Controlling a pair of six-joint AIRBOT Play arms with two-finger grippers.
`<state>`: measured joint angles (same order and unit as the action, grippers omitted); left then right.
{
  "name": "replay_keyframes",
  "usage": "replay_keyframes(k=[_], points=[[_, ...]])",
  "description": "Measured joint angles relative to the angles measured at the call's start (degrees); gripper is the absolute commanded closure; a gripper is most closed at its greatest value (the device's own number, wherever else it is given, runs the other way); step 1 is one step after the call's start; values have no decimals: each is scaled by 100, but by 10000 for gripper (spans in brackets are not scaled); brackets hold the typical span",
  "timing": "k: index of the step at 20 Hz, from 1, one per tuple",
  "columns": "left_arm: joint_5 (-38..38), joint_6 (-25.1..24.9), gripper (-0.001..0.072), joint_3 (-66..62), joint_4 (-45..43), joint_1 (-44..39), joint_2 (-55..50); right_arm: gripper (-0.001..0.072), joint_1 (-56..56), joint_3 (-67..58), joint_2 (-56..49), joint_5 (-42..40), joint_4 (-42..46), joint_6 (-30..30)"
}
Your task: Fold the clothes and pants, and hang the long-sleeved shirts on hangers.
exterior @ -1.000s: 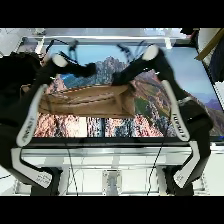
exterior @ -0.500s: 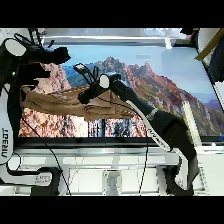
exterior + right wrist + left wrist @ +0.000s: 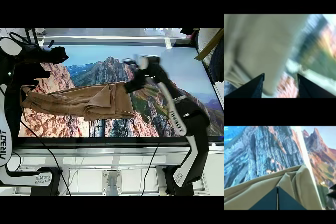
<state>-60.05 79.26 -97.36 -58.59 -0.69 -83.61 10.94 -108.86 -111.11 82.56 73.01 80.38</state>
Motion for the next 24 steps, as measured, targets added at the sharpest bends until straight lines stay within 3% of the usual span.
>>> replay_keyframes(k=[4, 8, 16, 18, 20, 24], points=[[-46, -20, 684, 0, 2, 0, 2, 223, -1040, 643, -240, -212, -1462, -94], [-76, -22, 684, 0, 7, 0, 4, 223, -1316, 837, -702, -448, -2673, -304], [-131, -131, 683, 0, 9, 0, 4, 240, -920, 901, -1069, -767, -3348, -361], [-168, -168, 683, 0, 9, 0, 4, 338, -721, 905, -1084, -796, -3342, -350], [-260, -238, 683, 0, 7, 0, 4, 683, -531, 905, -1102, -785, -3230, -345], [-393, -323, 684, 4, 2, 0, 4, 693, -369, 848, -964, -382, -3338, -326]])
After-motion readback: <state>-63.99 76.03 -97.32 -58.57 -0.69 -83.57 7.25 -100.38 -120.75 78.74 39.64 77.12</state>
